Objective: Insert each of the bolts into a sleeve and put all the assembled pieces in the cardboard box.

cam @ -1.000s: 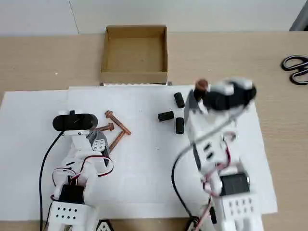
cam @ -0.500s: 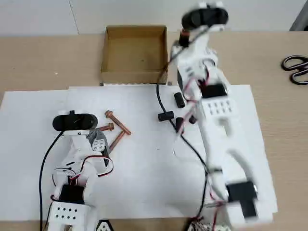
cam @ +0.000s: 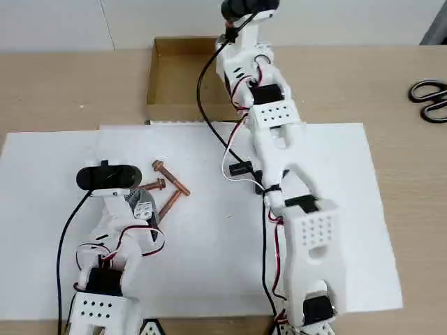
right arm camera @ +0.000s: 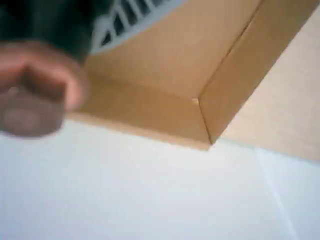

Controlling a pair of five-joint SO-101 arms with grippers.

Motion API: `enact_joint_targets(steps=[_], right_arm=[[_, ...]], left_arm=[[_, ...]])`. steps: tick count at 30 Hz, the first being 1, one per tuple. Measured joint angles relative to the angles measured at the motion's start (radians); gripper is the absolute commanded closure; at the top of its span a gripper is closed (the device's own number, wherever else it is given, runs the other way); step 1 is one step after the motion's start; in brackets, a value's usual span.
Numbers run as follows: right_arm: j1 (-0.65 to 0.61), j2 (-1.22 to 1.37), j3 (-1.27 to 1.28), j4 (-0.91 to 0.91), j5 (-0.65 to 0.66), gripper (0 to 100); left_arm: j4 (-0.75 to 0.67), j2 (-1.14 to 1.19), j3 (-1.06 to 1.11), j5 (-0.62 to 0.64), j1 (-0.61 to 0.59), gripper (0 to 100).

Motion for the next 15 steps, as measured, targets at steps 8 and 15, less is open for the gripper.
enact_joint_targets(steps=[8,15], right_arm=[[0.002,0.18,-0.066,0.0,0.071,99.4],[-0.015,0.232,-0.084,0.12,0.1,96.3]], left_arm=[[0.0,0.0,0.0,0.0,0.0,99],[0.0,0.0,0.0,0.0,0.0,99]])
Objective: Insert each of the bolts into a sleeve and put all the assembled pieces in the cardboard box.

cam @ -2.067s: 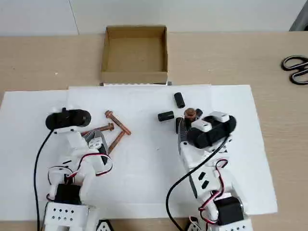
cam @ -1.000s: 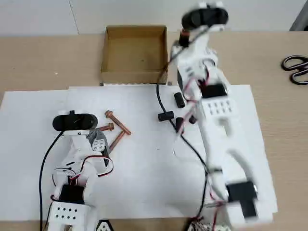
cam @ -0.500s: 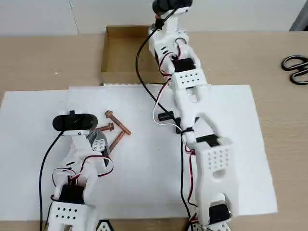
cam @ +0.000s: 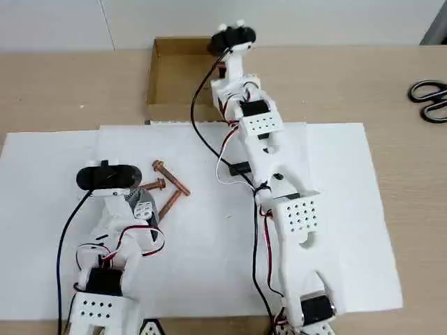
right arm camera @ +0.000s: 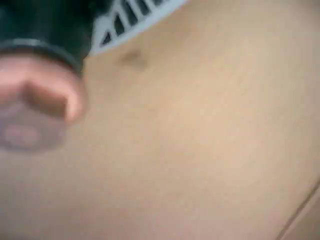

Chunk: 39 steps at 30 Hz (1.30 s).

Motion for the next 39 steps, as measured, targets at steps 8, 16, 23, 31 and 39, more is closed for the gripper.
enact_joint_targets(steps=[8,16,23,31,39], right_arm=[[-0.009,0.0,-0.02,0.063,0.003,73.5],[0.0,0.002,-0.233,0.218,0.002,77.5],[-0.003,0.0,-0.535,0.485,0.002,77.5],[-0.006,0.0,-0.743,0.971,0.002,77.5],[-0.006,0.0,-0.746,1.151,0.003,77.5]], left_arm=[[0.0,0.0,0.0,0.0,0.0,99],[0.0,0.0,0.0,0.0,0.0,99],[0.0,0.0,0.0,0.0,0.0,99],[0.0,0.0,0.0,0.0,0.0,99],[0.0,0.0,0.0,0.0,0.0,99]])
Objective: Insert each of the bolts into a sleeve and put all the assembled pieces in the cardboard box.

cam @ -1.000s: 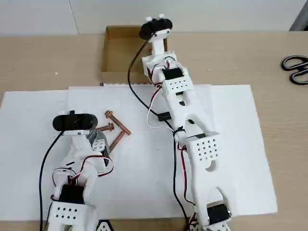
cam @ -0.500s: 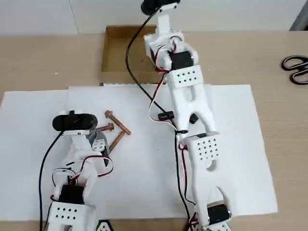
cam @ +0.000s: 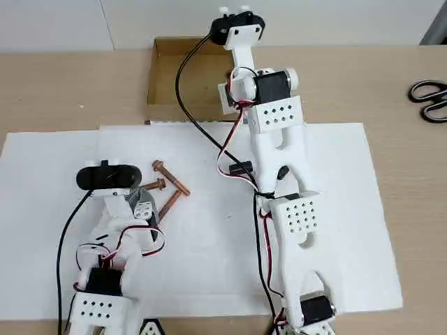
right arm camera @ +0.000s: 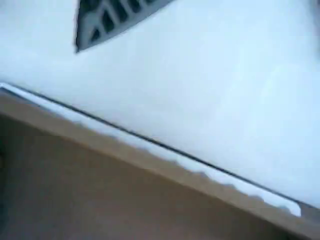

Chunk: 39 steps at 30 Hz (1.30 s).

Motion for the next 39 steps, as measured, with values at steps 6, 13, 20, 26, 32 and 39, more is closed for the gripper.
enact_joint_targets(steps=[6,13,20,26,32,39], right_arm=[[0.002,-0.002,0.195,0.009,0.037,77.5],[0.002,-0.143,0.531,0.011,0.064,77.5],[0.052,-0.172,0.626,0.011,0.118,77.5],[0.081,-0.172,0.629,0.006,0.175,77.5],[0.08,-0.172,0.629,-0.021,0.235,77.5],[0.08,-0.133,0.629,-0.054,0.265,77.5]], left_arm=[[0.0,0.0,0.0,0.0,0.0,99],[0.0,0.0,0.0,0.0,0.0,99],[0.0,0.0,0.0,0.0,0.0,99],[0.0,0.0,0.0,0.04,0.0,99],[0.0,0.0,0.0,0.049,0.0,99],[0.0,0.0,0.0,0.049,0.0,99]])
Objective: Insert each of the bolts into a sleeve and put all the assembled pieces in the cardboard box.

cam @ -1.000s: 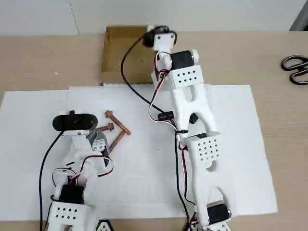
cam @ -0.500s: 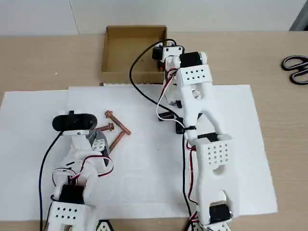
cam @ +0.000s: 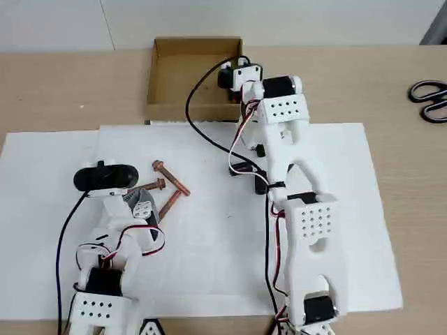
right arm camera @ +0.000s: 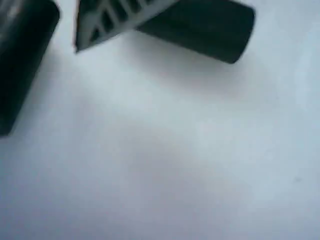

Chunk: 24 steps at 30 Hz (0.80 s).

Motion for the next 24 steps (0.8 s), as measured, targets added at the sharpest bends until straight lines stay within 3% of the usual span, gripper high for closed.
enact_joint_targets(steps=[10,16,24], right_arm=[[0.0,0.068,0.0,-0.038,0.0,78.2],[0.011,0.095,-0.005,-0.057,0.002,91.4],[0.023,0.118,-0.017,-0.066,0.002,93.1]], left_arm=[[0.0,0.0,0.0,0.0,0.0,99],[0.0,0.0,0.0,0.0,0.0,99],[0.0,0.0,0.0,0.0,0.0,99]])
